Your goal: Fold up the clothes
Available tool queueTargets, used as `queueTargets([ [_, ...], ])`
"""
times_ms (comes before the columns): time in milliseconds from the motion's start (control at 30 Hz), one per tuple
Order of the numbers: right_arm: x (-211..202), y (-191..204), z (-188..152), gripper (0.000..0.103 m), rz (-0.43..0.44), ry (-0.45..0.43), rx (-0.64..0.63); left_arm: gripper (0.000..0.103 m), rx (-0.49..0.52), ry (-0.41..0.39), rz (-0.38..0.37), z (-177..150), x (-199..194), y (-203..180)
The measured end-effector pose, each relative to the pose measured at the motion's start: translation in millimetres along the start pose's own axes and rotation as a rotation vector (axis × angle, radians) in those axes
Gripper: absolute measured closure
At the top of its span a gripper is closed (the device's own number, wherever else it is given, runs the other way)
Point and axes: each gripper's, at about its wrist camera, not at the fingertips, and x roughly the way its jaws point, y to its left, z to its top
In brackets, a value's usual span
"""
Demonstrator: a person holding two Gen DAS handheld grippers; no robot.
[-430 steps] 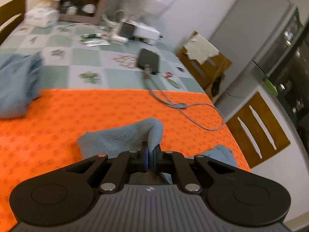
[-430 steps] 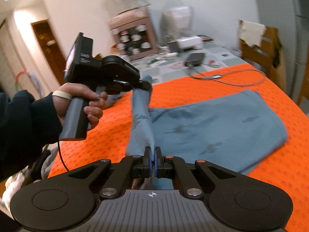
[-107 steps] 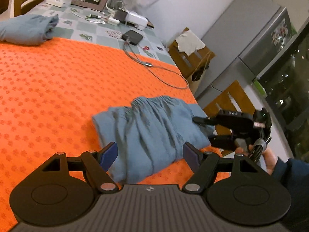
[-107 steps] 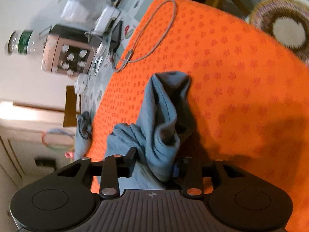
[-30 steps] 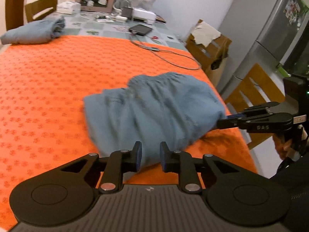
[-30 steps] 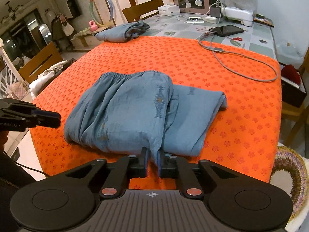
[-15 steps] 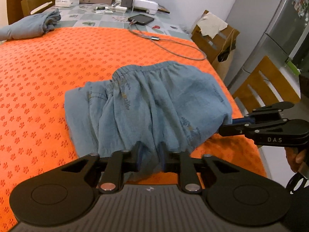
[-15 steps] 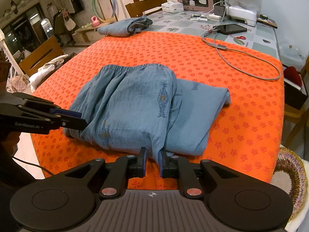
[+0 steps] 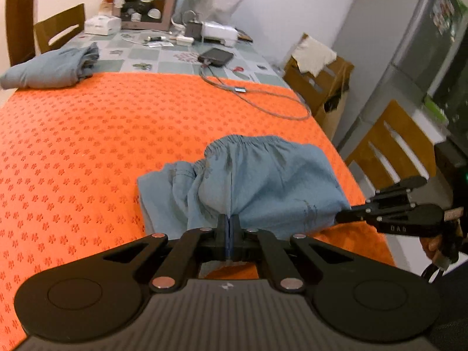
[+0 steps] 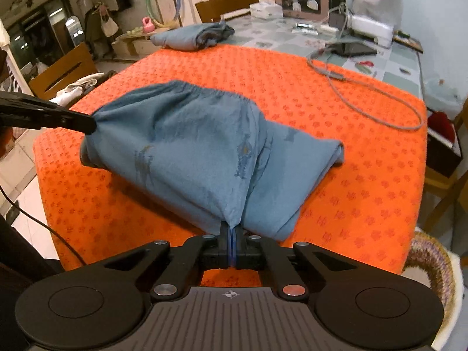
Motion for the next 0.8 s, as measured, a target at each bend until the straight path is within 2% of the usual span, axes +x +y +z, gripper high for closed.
queueTargets([
  [100, 7, -2, -5, 0.100, -0.004, 0.017, 0.005, 0.101, -0.017, 0.050, -0.032, -7, 10, 4],
  [133, 6, -2, -7, 0.099, 0.004, 0.025, 0.004, 0.097, -0.030, 0.061, -0.043, -9, 11, 6],
  [300, -11, -8, -5, 0.093, 0.019, 0.023, 0.014, 0.088, -0.112, 0.017, -0.044, -14, -3, 18],
  [333, -18, -10, -2, 0.093, 0.020, 0.011, 0.023, 0.085, -0.128, 0.002, -0.041, -13, -6, 19],
  [467, -38, -16, 19, 0.087, 0.041, -0.077, 0.063, 0.083, -0.174, -0.061, -0.053, -2, -9, 20],
  [633, -25, -4, 50, 0.086, 0.110, -0.134, 0.023, 0.083, -0.123, -0.068, -0.103, 19, 15, 2],
  [733, -5, 7, 63, 0.080, 0.132, -0.138, -0.032, 0.083, -0.088, -0.055, -0.062, 26, 39, -4],
  [800, 13, 8, 66, 0.078, 0.113, -0.119, -0.048, 0.083, -0.083, -0.038, -0.022, 29, 57, -1],
])
